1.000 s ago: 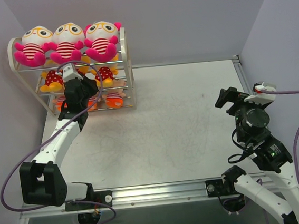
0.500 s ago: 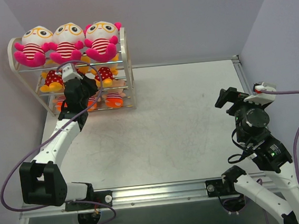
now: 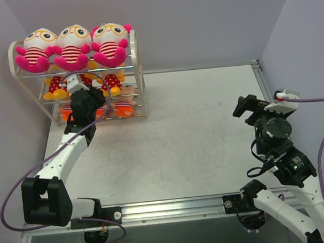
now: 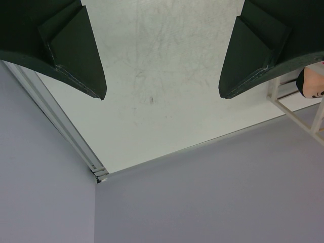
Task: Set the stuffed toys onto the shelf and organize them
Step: Place the stuffed toy onto shelf
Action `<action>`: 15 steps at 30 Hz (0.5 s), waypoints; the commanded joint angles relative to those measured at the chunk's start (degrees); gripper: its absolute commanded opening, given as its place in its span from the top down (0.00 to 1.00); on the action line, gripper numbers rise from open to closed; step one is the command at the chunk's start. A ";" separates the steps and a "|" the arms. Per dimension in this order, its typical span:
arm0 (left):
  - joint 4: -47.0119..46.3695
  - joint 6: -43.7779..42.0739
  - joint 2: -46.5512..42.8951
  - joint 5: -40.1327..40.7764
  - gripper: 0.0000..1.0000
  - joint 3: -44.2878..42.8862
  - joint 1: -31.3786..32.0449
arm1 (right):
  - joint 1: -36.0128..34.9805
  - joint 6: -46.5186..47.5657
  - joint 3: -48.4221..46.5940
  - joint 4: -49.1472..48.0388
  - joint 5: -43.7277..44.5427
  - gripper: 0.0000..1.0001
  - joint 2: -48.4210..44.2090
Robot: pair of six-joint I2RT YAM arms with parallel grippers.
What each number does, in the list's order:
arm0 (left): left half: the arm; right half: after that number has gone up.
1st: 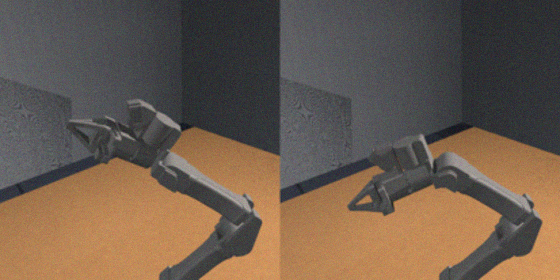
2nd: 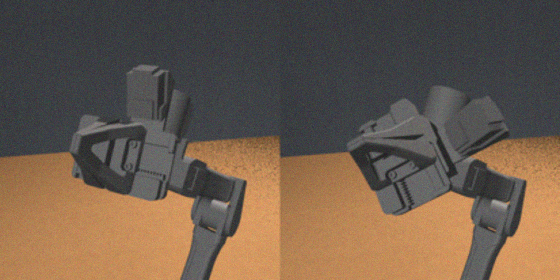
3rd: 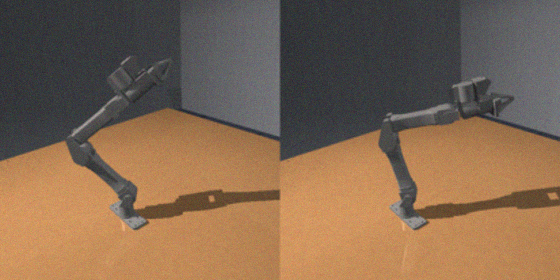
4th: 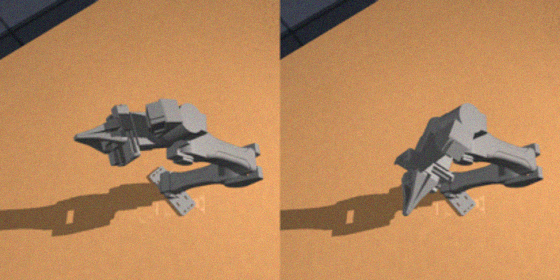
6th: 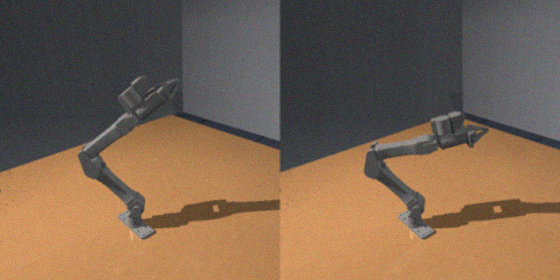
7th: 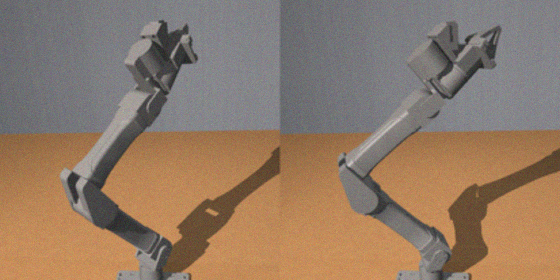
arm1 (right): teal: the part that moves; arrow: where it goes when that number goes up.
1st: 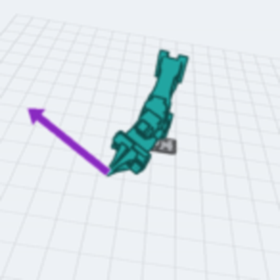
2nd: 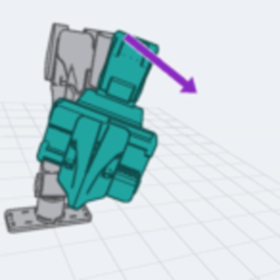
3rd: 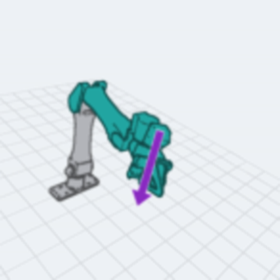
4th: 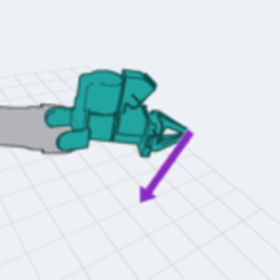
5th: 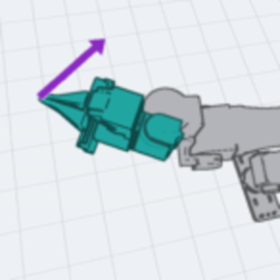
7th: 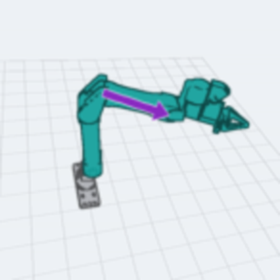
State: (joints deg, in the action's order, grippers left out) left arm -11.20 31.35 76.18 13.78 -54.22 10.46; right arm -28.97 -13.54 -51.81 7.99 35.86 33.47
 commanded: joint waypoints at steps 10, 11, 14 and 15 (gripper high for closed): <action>-5.15 0.55 -0.51 0.19 0.62 -1.51 -0.09 | -0.56 0.09 0.57 -1.48 1.59 0.01 0.28; -5.32 0.55 -0.33 0.19 0.63 -1.68 -0.09 | -0.65 0.09 0.66 -1.48 1.67 0.00 0.36; -5.94 0.64 0.28 0.02 0.62 -2.03 -0.09 | -0.65 0.27 0.57 -1.48 1.67 0.01 0.36; -6.02 0.73 0.46 0.02 0.62 -2.03 0.00 | -0.65 0.18 0.66 -1.40 1.67 0.01 0.36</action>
State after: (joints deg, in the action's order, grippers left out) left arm -13.52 31.53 76.12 13.76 -54.04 10.46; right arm -29.23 -13.54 -51.53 7.99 35.86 33.50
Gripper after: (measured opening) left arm 0.374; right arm 0.994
